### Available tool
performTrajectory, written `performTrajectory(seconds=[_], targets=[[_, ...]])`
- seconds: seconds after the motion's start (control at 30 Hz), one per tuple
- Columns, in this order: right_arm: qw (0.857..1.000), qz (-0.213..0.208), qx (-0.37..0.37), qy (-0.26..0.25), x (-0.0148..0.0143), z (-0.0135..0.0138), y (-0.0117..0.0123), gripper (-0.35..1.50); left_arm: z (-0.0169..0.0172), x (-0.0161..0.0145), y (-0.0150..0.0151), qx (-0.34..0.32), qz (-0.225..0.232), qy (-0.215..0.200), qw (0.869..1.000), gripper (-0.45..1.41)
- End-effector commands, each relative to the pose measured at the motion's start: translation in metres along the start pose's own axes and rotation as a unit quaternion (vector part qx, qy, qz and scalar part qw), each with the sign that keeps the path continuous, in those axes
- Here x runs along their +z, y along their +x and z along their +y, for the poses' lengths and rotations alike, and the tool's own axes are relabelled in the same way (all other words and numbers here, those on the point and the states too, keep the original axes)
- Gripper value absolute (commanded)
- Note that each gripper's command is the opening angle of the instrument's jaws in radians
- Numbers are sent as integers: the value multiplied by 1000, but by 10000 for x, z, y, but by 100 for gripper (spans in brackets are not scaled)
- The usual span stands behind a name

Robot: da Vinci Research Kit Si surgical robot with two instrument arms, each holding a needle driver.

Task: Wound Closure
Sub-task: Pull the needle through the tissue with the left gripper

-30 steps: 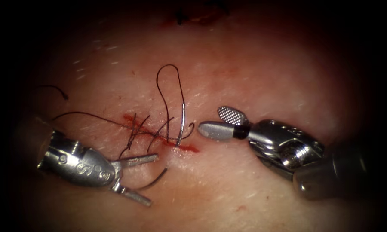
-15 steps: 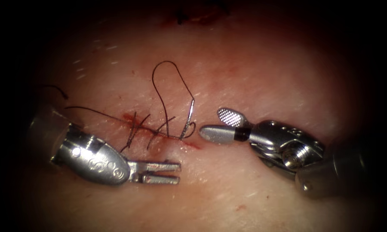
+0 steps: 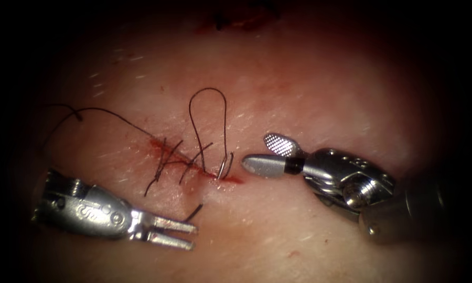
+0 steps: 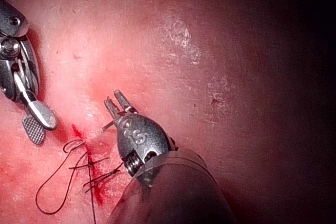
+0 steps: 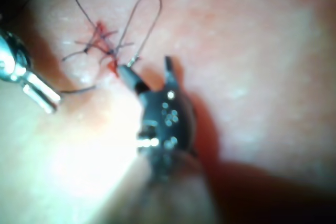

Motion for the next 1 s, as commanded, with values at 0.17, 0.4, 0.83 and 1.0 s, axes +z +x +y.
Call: performTrajectory(seconds=[0.17, 0.4, 0.83, 1.0], targets=[[1000, -2, 3, 3, 4, -12, -12, 133, 26, -7, 38, -121, 16, -96, 988, -45], [1000, -2, 3, 4, 4, -13, -13, 133, 29, -23, 78, -157, 32, -154, 975, -45], [1000, -1, -8, 4, 4, -13, -11, 133, -30, -89, 171, 81, 58, 146, 984, -45], [999, -4, -47, 3, 1, -17, -6, 133, -52, -122, 210, 100, 79, 211, 969, -45]])
